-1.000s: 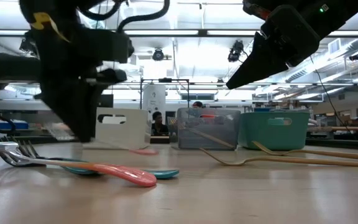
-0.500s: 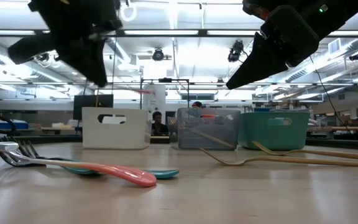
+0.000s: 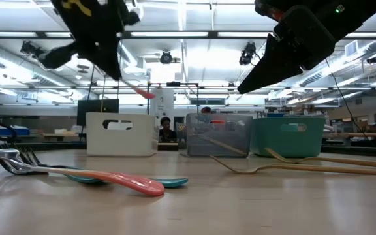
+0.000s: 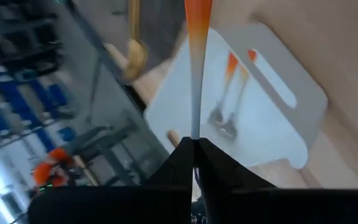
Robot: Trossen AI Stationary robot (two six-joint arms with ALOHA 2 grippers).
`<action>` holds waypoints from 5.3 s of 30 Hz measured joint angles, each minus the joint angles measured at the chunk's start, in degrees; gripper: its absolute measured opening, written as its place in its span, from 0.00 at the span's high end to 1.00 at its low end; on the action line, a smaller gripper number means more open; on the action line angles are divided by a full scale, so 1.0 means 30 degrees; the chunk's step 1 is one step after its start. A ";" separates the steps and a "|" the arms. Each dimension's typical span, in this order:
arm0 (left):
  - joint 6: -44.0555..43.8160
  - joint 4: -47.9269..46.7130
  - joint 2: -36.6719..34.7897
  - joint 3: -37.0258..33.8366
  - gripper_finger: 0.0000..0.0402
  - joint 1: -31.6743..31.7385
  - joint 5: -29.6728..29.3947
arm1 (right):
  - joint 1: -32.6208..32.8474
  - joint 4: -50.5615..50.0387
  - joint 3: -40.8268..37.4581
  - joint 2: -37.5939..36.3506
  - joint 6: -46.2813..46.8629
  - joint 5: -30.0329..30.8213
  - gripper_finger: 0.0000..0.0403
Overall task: Sort silverware by color (type)
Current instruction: Put the orange fork into the white bin, then put the gold fork into the black bin
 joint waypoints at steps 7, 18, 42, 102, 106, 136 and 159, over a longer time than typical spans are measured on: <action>0.1715 0.0098 0.0000 0.0005 0.95 0.2559 0.1825 | 0.0000 0.0000 0.0000 0.0000 0.0000 0.0000 0.73; 0.5067 0.0361 0.0000 0.0003 0.95 0.5821 0.3550 | 0.0000 -0.0011 0.0000 0.0000 0.0000 -0.0007 0.73; 1.0706 0.6122 0.0073 -0.3924 0.95 0.9000 0.6980 | 0.0000 -0.0058 0.0000 0.0000 0.0000 -0.0021 0.73; -0.7815 0.7535 -0.0379 -0.0221 0.69 0.1216 0.9174 | 0.0562 0.2124 -0.1829 0.0022 0.0350 -0.8084 0.61; -1.0906 0.7556 -0.0379 -0.0221 0.69 0.0544 0.9165 | 0.0758 0.2673 -0.2344 0.0022 0.0357 -0.7555 0.54; -1.6505 0.8515 -0.0372 -0.0228 0.69 -0.1926 0.9116 | -0.0146 0.3700 -0.1778 0.3320 -0.1115 -0.8815 0.81; -1.7409 1.0845 0.0503 -0.0286 0.69 -0.1899 0.8928 | -0.3530 0.4625 -0.1727 -0.1163 -0.1734 -0.5423 0.95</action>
